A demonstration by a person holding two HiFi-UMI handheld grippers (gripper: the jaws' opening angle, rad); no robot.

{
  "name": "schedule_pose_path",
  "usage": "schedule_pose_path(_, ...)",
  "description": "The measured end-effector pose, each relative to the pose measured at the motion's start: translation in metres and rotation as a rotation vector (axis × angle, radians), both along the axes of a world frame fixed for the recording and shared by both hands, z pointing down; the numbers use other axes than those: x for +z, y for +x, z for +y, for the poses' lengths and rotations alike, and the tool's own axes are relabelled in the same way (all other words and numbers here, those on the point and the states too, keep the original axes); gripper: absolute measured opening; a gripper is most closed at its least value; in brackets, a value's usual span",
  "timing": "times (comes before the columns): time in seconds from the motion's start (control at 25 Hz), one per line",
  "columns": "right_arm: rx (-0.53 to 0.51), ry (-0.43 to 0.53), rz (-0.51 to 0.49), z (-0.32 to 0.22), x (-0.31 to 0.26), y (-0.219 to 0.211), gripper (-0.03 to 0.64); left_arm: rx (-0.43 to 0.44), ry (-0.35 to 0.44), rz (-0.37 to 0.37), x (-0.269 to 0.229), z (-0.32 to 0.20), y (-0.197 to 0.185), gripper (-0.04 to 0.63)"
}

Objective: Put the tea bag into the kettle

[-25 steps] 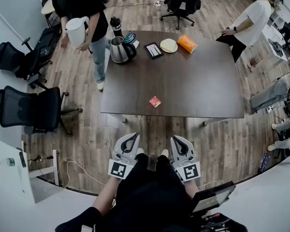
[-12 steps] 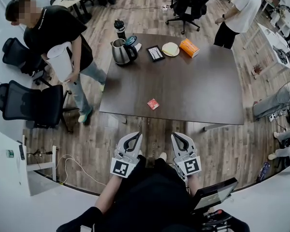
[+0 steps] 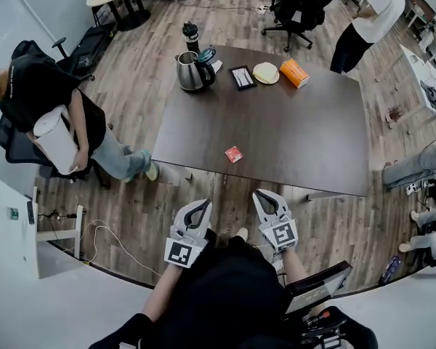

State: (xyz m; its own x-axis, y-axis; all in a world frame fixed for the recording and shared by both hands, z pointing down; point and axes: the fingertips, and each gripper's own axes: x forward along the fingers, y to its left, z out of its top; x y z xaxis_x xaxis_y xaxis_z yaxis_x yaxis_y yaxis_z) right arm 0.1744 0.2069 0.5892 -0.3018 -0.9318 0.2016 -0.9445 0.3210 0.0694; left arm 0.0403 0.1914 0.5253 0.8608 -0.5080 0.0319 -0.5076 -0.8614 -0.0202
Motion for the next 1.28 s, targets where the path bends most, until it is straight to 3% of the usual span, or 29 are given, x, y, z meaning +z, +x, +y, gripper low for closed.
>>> schedule_pose_path(0.56,-0.164,-0.111,0.083,-0.067,0.057,0.001,0.012,-0.102,-0.044,-0.044,0.017,0.002,-0.021,0.003)
schedule_pose_path(0.72,-0.222,-0.167,0.131,-0.079,0.086,0.0,0.051,-0.137,-0.039,-0.056,0.019,0.002,-0.03,0.003)
schedule_pose_path(1.08,-0.315,-0.335,0.283,-0.118,0.161,0.006,0.083,-0.247,-0.067,-0.066,0.026,0.004,-0.056,0.002)
schedule_pose_path(1.28,-0.31,-0.447,0.298,-0.144,0.206,0.012,0.109,-0.301,-0.084,-0.087,0.031,0.007,-0.072,0.003)
